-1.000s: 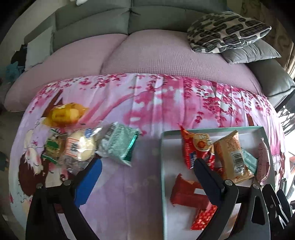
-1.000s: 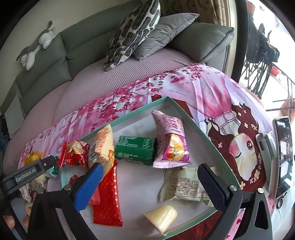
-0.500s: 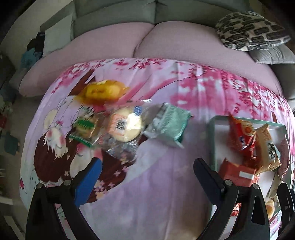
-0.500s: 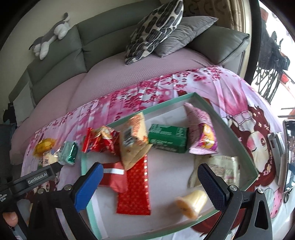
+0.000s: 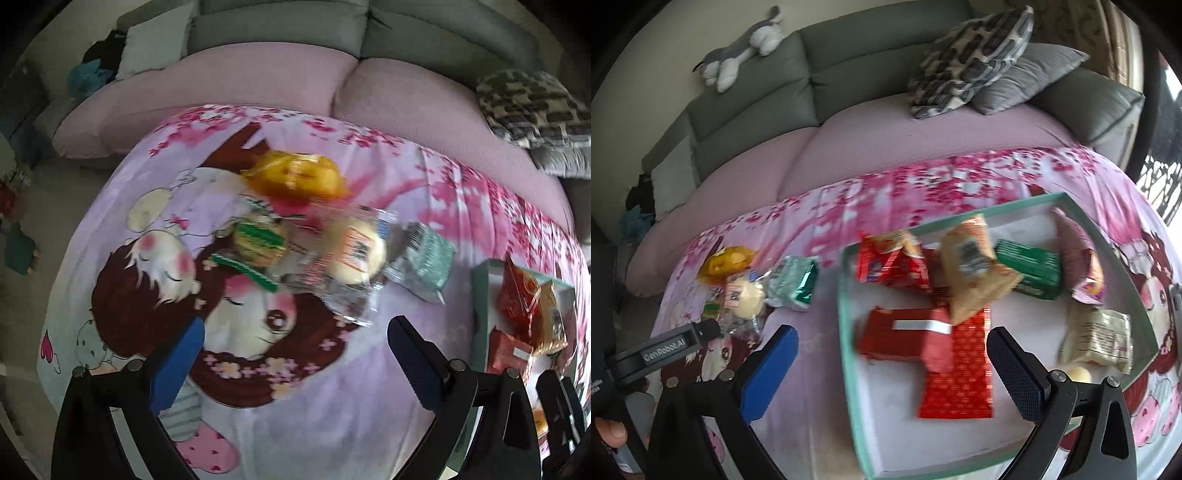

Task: Organize snacks
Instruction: 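Move both open tools back over the remaining snack pile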

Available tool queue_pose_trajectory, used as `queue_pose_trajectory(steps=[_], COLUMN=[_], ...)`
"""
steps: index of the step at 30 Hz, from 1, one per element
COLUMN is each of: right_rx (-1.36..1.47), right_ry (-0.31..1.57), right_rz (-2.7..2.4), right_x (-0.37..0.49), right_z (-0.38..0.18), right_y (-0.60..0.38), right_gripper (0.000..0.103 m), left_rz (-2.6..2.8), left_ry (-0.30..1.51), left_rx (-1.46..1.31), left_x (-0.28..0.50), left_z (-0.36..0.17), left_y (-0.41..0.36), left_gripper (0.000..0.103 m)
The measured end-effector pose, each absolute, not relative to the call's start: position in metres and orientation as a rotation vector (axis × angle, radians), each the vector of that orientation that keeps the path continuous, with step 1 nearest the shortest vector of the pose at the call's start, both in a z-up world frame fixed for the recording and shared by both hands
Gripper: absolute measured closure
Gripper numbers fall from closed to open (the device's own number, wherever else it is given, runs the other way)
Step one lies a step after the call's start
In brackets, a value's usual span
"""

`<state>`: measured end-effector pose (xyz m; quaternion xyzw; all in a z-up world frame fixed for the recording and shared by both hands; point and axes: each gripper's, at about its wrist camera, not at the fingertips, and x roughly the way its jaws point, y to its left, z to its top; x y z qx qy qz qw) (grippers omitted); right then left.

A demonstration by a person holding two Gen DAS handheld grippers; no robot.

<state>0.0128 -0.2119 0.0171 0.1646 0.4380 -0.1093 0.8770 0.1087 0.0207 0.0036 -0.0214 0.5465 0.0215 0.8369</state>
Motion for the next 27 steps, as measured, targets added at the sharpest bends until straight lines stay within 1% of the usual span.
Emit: queue_pose_trajectory(steps=[8,13,24,27], right_rx=[0.291,0.273,0.248,0.245], right_ry=[0.926,0.930,0.956,0.957], right_rz=[-0.165,-0.129,-0.080,-0.084], right_x=[0.028,0.037,0.066,0.076], right_z=[0.015,0.009,-0.009,-0.011], right_y=[-0.171,-0.153,-0.132,-0.130], right_gripper=[0.000,0.000,0.000,0.002], left_rz=[0.056,0.054,0.000,-0.011], left_ry=[1.145,1.155,1.157,1.177], left_rx=[-0.170,-0.239,-0.212,-0.216], left_x=[0.119,0.127,0.163,0.171], left_z=[0.007,-0.001,-0.019,-0.029], left_y=[0.070,0.093,0.086,0.084], left_gripper=[0.004,0.004,0.004,0.004])
